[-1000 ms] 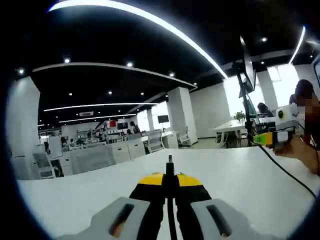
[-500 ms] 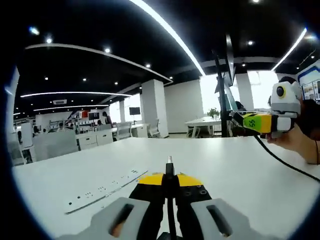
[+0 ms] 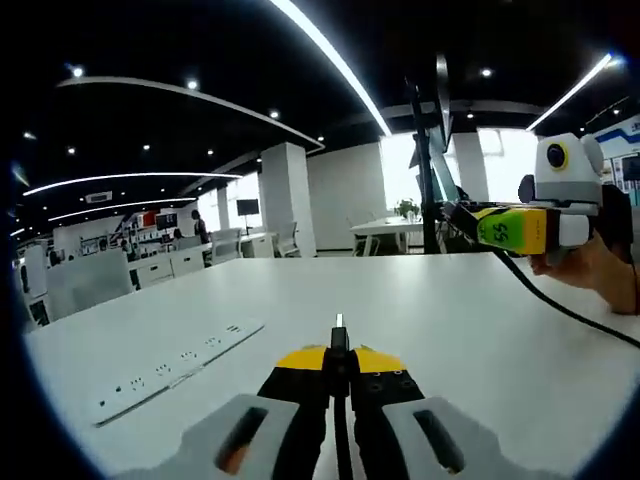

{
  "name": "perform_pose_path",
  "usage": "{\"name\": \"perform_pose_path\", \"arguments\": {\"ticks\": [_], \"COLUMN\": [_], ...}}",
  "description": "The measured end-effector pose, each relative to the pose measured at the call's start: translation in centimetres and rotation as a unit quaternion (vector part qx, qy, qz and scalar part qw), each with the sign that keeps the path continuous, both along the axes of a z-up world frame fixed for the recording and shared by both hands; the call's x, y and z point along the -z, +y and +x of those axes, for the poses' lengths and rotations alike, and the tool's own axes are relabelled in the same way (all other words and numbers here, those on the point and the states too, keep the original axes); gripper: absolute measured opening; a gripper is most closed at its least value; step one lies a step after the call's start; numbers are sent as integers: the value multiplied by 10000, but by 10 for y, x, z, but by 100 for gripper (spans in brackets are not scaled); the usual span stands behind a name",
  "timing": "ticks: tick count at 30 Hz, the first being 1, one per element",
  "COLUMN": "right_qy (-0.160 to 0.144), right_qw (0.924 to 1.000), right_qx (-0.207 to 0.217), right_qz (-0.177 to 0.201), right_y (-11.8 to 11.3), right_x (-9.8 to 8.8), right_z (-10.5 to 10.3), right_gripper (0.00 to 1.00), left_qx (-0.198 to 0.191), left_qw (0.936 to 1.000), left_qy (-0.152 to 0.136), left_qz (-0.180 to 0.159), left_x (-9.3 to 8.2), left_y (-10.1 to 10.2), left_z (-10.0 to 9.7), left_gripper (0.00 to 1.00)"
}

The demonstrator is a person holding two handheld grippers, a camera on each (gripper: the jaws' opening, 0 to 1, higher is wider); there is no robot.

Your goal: Find the charging cable on the desk, coil it up and secure with Velcro.

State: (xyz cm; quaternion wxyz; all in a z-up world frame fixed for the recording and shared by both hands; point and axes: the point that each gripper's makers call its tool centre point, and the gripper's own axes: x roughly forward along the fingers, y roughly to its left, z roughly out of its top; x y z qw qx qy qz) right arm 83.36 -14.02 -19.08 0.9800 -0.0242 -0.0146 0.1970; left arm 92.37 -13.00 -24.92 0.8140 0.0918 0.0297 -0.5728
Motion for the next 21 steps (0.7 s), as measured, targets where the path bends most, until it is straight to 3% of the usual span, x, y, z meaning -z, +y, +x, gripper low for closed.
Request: {"name": "perform_pose_path", "arguments": {"ticks": [9, 21], "right_qy": [43, 80], "right_qw": [10000, 9999], "right_qx": [-83, -122], "right_qz": [-18, -37], "right_y": [6, 7], "right_x": [2, 3], "right_z": [0, 2], "right_gripper": [6, 6], "left_qx": [145, 303], "left_qw": [9994, 9980], "left_qy": [198, 340], "left_qz": [260, 440], "left_x": [22, 32], "left_y": [-11, -17], "left_z": [-9, -18], "left_gripper": [9, 9]}}
